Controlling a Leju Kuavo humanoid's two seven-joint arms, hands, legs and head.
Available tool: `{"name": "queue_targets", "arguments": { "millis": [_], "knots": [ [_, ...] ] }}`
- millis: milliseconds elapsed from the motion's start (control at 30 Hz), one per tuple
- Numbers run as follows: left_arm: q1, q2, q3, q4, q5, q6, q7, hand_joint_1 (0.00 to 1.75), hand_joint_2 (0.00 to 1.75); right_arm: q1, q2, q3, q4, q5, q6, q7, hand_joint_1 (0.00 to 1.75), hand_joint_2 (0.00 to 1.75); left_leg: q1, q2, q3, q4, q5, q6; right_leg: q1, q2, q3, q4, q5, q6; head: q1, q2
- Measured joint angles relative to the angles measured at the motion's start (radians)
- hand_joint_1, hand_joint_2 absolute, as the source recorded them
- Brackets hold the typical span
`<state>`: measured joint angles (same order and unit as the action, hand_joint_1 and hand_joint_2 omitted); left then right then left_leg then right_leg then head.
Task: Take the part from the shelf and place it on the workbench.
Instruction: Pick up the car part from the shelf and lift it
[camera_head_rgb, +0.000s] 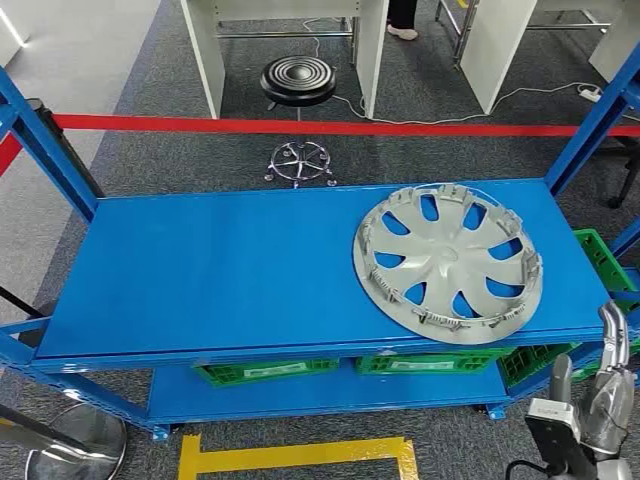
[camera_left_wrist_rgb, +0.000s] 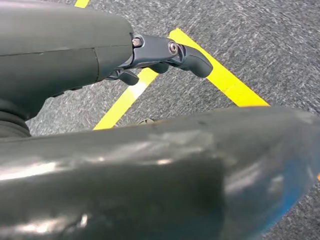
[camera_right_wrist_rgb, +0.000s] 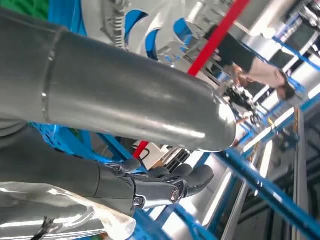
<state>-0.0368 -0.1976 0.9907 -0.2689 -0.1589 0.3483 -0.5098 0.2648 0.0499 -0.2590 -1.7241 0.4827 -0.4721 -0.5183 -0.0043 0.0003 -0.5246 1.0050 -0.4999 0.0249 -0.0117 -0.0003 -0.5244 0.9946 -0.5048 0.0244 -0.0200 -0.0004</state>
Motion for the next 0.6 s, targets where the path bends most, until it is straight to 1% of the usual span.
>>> {"name": "queue_targets", "arguments": {
  "millis": [67, 100, 233, 400, 600],
  "knots": [
    [0.000, 0.000, 0.000, 0.000, -0.004, 0.000, 0.001, 0.00, 0.00, -0.005, -0.011, 0.000, 0.001, 0.008, 0.009, 0.010, 0.00, 0.00, 0.000, 0.000, 0.000, 0.000, 0.000, 0.000, 0.000, 0.000, 0.000, 0.000, 0.000, 0.000, 0.000, 0.000],
    [0.000, 0.000, 0.000, 0.000, -0.007, 0.000, 0.002, 0.00, 0.00, -0.010, -0.026, 0.001, 0.003, 0.015, 0.019, 0.020, 0.00, 0.00, 0.000, 0.000, 0.000, 0.000, 0.000, 0.000, 0.000, 0.000, 0.000, 0.000, 0.000, 0.000, 0.000, 0.000],
    [-0.003, 0.001, 0.000, 0.001, -0.025, 0.001, 0.007, 0.00, 0.00, -0.039, -0.105, 0.015, 0.025, 0.047, 0.076, 0.072, 0.00, 0.00, 0.000, 0.000, 0.000, 0.000, 0.000, 0.000, 0.000, 0.000, 0.000, 0.000, 0.000, 0.000, 0.000, 0.000],
    [-0.005, 0.006, 0.000, 0.003, -0.050, 0.000, 0.021, 0.00, 0.00, -0.067, -0.199, 0.053, 0.053, 0.100, 0.175, 0.148, 0.00, 0.00, 0.000, 0.000, 0.000, 0.000, 0.000, 0.000, 0.000, 0.000, 0.000, 0.000, 0.000, 0.000, 0.000, 0.000],
    [-0.007, 0.012, -0.001, 0.007, -0.078, -0.015, 0.041, 0.00, 0.00, -0.100, -0.285, 0.119, 0.088, 0.150, 0.281, 0.207, 0.00, 0.00, 0.000, 0.000, 0.000, 0.000, 0.000, 0.000, 0.000, 0.000, 0.000, 0.000, 0.000, 0.000, 0.000, 0.000]
  ]
}}
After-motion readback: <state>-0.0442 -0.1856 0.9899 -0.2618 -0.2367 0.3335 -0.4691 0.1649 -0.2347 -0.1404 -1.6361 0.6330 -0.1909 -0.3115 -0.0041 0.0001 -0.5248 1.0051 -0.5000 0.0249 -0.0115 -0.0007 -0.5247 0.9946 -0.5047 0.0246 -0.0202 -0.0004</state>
